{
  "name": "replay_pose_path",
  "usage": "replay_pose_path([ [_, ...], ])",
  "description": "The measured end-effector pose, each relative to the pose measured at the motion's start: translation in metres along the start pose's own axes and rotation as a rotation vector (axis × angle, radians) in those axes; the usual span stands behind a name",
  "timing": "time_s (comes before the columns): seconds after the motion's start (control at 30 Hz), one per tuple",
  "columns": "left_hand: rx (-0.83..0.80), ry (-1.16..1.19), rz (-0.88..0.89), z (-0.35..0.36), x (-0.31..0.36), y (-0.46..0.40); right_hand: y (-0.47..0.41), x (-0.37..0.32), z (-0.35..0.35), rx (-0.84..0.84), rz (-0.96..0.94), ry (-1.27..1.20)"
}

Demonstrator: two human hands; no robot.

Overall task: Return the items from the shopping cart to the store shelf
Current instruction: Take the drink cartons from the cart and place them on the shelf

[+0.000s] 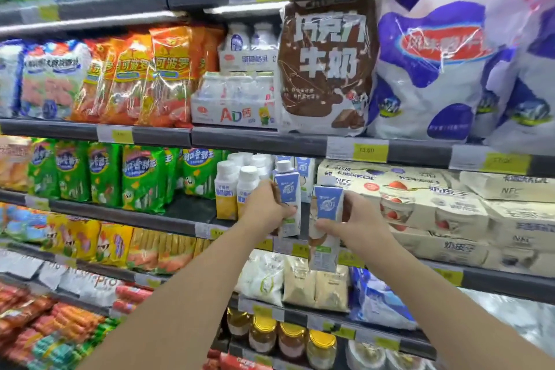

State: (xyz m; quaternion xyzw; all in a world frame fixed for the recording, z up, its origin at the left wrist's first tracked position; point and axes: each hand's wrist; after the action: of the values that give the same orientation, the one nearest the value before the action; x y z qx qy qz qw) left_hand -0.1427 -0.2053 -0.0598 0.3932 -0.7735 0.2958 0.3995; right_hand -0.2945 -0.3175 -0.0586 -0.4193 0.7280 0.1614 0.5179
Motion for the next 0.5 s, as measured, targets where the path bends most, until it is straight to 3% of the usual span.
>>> replay_pose_path([
  [0.2, -0.053, -0.198, 0.001, 0.004, 0.01, -0.039, -0.021, -0.002, 0.017, 0.051, -0.006, 0.034],
  [0.5, -0.092, -0.293, 0.116, 0.009, 0.009, -0.067, -0.038, -0.012, 0.045, 0.166, 0.086, 0.063],
])
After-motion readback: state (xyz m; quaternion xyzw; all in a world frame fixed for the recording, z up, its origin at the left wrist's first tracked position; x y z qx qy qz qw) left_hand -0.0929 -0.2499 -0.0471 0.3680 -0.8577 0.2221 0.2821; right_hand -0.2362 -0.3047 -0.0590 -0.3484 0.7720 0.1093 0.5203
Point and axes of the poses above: each hand's wrist, its own y-axis away from the middle knuckle, its own z-axis out of the palm, x = y × z, and after that the axes turned 2 degrees about z, right-handed
